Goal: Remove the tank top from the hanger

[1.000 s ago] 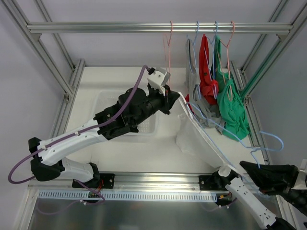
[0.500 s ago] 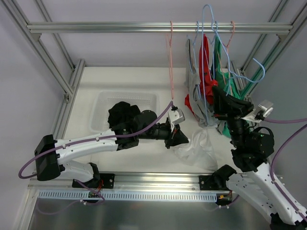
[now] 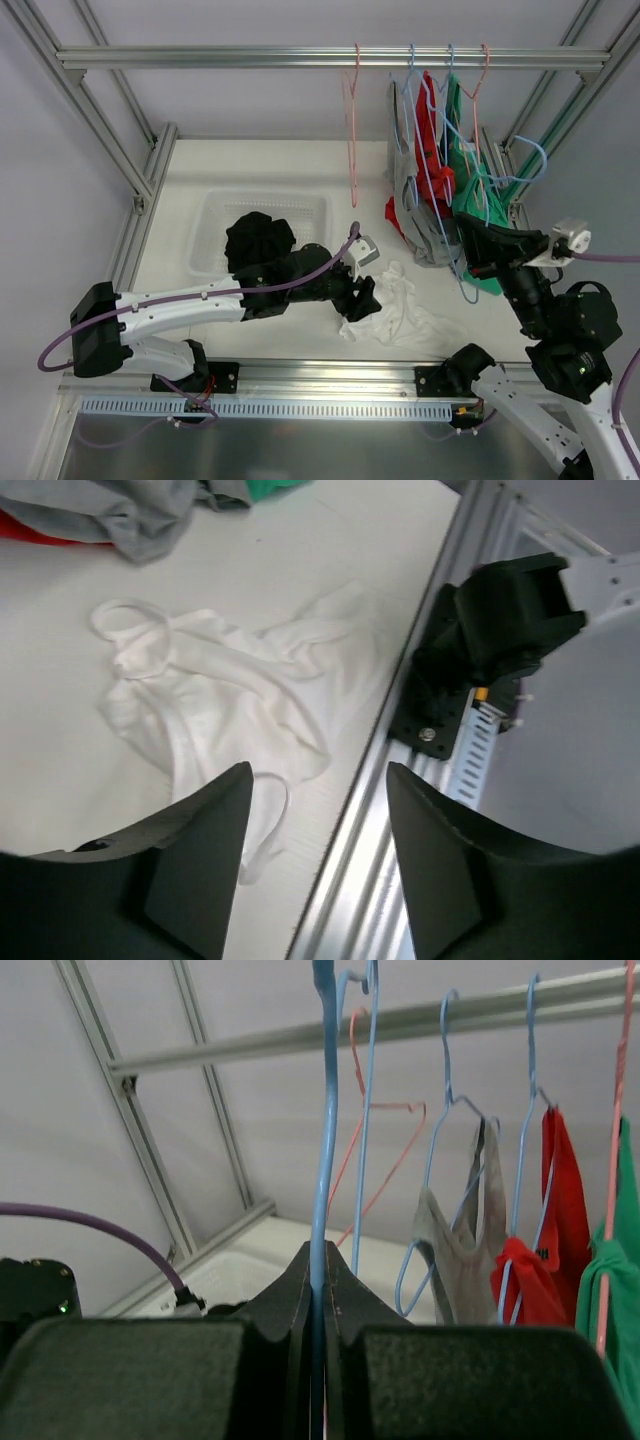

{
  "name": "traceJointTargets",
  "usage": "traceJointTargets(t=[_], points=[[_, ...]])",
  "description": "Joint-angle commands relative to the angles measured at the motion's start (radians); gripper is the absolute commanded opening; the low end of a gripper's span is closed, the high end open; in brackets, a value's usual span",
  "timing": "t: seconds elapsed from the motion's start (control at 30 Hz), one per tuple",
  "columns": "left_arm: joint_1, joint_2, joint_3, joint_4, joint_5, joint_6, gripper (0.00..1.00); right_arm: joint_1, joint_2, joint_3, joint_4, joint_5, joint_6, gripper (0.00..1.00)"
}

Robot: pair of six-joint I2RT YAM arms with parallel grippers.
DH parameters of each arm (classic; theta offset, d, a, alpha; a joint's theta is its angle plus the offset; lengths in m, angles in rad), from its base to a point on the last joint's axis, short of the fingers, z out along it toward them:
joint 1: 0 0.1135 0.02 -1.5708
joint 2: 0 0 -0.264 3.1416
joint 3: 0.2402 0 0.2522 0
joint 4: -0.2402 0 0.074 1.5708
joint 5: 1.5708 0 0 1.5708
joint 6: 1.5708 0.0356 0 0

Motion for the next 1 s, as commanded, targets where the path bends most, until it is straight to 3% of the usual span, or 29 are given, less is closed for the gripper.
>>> traceJointTargets(t=[0.0, 0.2, 0.33, 0.43, 0.67, 0.97], points=[[-0.009, -0.074, 0.058, -0.057, -0.113, -0.021, 0.64, 0.002, 0.075, 0.067, -0.301, 0.026, 0.049, 0.0], [-0.012, -0.174, 0.062, -0.12, -0.162, -0.021, 0.98, 0.005, 0.309, 0.246, -0.408, 0.074, 0.084, 0.0], [-0.013, -0.284, 0.036, -0.163, -0.209, -0.015, 0.99, 0.01, 0.508, 0.405, -0.417, 0.075, 0.102, 0.0], [-0.013, -0.344, 0.011, -0.195, -0.249, -0.012, 0.99, 0.013, 0.669, 0.546, -0.417, 0.166, 0.093, 0.0], [-0.013, -0.415, -0.037, -0.249, -0.307, -0.035, 0.99, 0.011, 1.011, 0.858, -0.419, 0.249, 0.023, 0.0], [-0.013, -0.409, -0.057, -0.257, -0.297, -0.073, 0.99, 0.005, 1.239, 1.03, -0.433, 0.269, 0.029, 0.0]])
